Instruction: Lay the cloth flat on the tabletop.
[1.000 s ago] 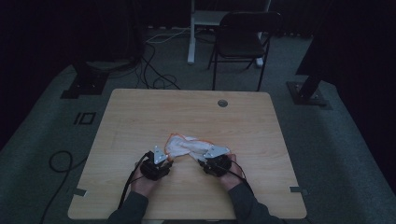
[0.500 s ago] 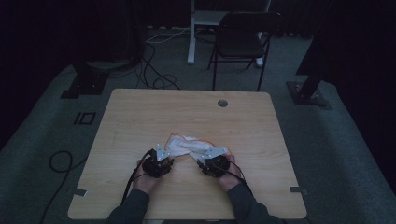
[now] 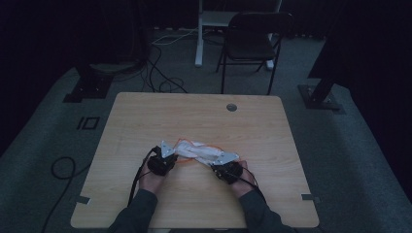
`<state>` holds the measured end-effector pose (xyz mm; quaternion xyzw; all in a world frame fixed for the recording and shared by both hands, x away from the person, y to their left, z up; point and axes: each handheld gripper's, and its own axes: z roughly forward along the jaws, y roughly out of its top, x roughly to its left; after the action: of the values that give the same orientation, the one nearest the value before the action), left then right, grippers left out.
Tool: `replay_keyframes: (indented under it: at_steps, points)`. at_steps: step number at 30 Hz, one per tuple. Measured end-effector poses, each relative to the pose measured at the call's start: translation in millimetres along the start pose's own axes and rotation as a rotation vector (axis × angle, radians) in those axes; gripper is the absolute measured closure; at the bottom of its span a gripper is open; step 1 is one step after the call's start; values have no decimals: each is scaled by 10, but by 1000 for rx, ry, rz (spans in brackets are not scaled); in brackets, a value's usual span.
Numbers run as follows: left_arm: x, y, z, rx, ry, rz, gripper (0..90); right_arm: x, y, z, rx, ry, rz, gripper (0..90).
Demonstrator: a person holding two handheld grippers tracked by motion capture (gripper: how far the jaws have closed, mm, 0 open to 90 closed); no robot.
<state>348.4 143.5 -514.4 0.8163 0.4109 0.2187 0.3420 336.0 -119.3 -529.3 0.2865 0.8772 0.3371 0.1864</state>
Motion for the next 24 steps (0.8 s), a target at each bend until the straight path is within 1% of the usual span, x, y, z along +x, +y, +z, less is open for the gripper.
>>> replay_keyframes:
  at_steps: [2, 4, 7, 9, 11, 17, 22, 24]
  points:
    - [28, 27, -26, -11, 3, -6, 887, -30, 4, -49, -10, -11, -3, 851]
    - [58, 45, -46, -23, 4, -20, 887, -75, 6, -100, -20, -19, 7, 852]
    - [86, 59, -64, -25, 8, -25, 887, -145, -5, -158, -34, -30, 23, 852]
    - [100, 63, -69, -27, 10, -25, 887, -145, -5, -158, -34, -30, 23, 852]
    - [151, 73, -82, -30, 13, -38, 888, -210, -30, -204, -41, -41, 35, 853]
    - [235, 95, -122, -38, 26, -63, 890, -316, -69, -278, -46, -68, 61, 855]
    - [323, 82, -133, -35, 41, -93, 890, -411, -113, -343, -50, -93, 93, 856]
    - [364, 66, -114, -23, 45, -107, 890, -450, -134, -370, -51, -105, 109, 856]
